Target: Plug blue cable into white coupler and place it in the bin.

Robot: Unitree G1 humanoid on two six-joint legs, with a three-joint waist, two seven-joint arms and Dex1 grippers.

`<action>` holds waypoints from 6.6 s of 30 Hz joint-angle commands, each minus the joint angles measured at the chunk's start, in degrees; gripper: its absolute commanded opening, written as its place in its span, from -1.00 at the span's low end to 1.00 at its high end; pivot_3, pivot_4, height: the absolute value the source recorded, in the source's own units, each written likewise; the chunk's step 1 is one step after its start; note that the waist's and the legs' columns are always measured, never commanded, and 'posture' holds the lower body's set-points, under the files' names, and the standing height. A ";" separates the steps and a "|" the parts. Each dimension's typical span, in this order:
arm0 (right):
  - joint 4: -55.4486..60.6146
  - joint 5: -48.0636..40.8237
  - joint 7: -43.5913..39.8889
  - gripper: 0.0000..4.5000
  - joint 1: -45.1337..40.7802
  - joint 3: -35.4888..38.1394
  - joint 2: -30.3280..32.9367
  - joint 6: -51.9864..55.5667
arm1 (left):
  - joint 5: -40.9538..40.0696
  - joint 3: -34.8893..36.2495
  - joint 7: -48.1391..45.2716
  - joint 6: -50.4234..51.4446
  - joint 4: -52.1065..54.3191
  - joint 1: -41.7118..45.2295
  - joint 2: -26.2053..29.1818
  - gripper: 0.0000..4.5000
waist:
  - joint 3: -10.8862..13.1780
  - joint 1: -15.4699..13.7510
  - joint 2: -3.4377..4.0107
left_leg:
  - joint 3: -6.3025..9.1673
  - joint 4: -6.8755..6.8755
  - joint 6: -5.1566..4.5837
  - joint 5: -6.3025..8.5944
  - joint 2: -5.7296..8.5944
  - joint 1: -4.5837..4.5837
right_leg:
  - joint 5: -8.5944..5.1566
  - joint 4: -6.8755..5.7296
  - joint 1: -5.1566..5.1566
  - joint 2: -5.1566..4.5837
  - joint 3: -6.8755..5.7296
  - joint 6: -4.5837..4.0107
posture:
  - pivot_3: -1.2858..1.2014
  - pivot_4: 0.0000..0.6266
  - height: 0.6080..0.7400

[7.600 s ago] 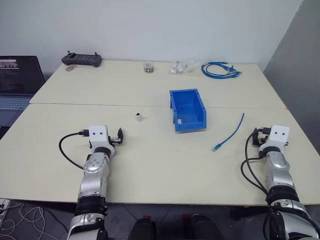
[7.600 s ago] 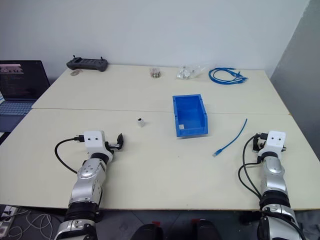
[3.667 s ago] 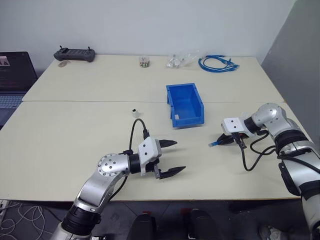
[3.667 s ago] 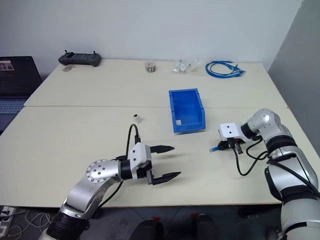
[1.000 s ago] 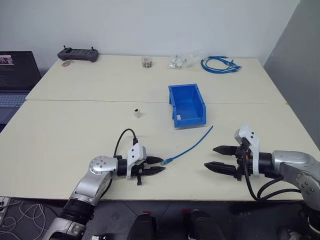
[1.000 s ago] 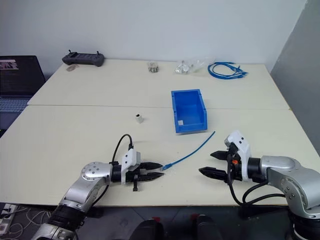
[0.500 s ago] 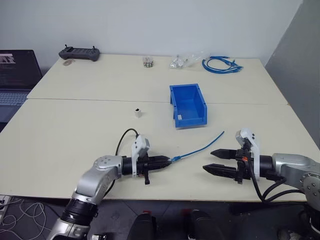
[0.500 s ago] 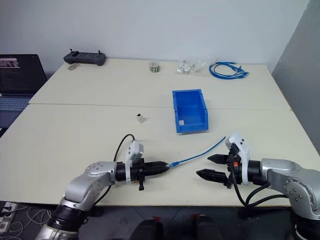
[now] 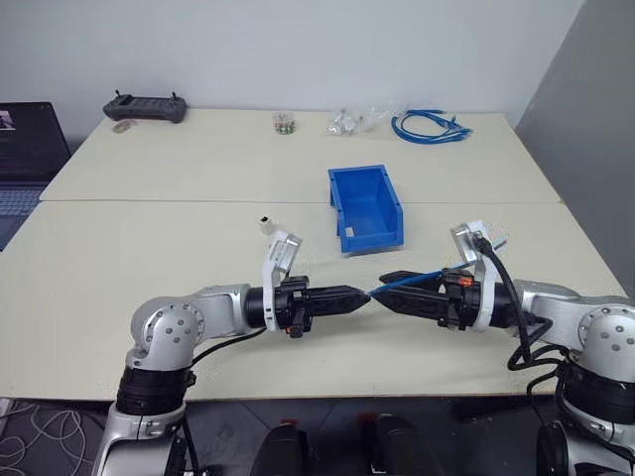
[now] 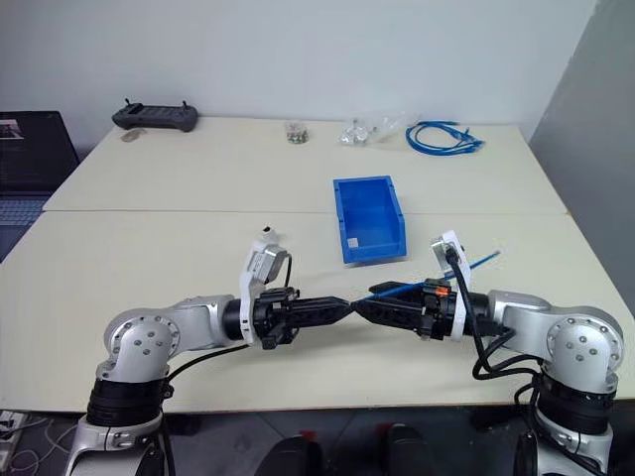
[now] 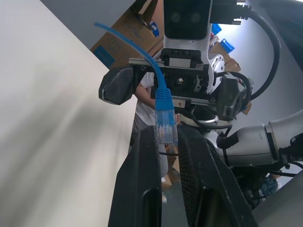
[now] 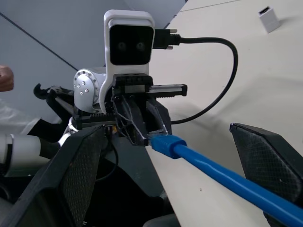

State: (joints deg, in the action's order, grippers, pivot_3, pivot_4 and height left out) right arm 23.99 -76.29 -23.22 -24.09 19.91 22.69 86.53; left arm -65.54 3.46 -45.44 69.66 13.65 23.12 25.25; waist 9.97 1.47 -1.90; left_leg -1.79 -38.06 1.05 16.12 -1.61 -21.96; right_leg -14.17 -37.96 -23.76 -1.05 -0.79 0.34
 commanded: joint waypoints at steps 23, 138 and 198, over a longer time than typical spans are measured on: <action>-1.86 -25.49 14.83 -0.91 1.33 -12.41 14.57 -17.36 | -6.10 1.49 6.43 -0.45 1.42 0.35 -2.77 -0.91 | 0.01 0.06 -0.02 | -0.02 0.00 0.00 0.00 -0.02 -0.03 | 0.00 0.05 -0.01 0.02 0.03 0.01 | 0.03 -0.52 1.00; -4.67 -22.04 7.20 -0.90 2.52 -17.16 21.98 -23.32 | 35.56 -12.95 5.34 -32.74 8.58 -14.47 10.31 0.69 | 0.05 -0.37 -0.06 | -0.02 0.06 0.00 0.00 -0.04 -0.52 | 0.02 0.31 -0.38 -0.02 0.02 0.09 | 0.03 -0.52 1.00; -4.73 -19.20 8.89 -0.90 1.52 -13.87 21.71 -22.69 | 60.09 8.41 64.82 -55.20 -55.02 22.97 -25.56 -0.59 | -0.29 -2.74 0.21 | -0.02 -0.09 -0.18 -0.06 0.11 -0.69 | 0.35 0.67 -0.20 -0.09 -0.08 0.58 | 0.03 -0.52 1.00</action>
State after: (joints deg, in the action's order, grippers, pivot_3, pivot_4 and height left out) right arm 18.67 -95.52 -13.67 -21.65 5.38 44.52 64.86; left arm -5.95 13.69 23.78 11.02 -44.95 48.43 -1.76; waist 9.68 -1.27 -1.68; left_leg -1.82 -38.15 0.87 16.05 -1.51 -22.66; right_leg -13.82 -37.29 -23.97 -1.14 -0.86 0.92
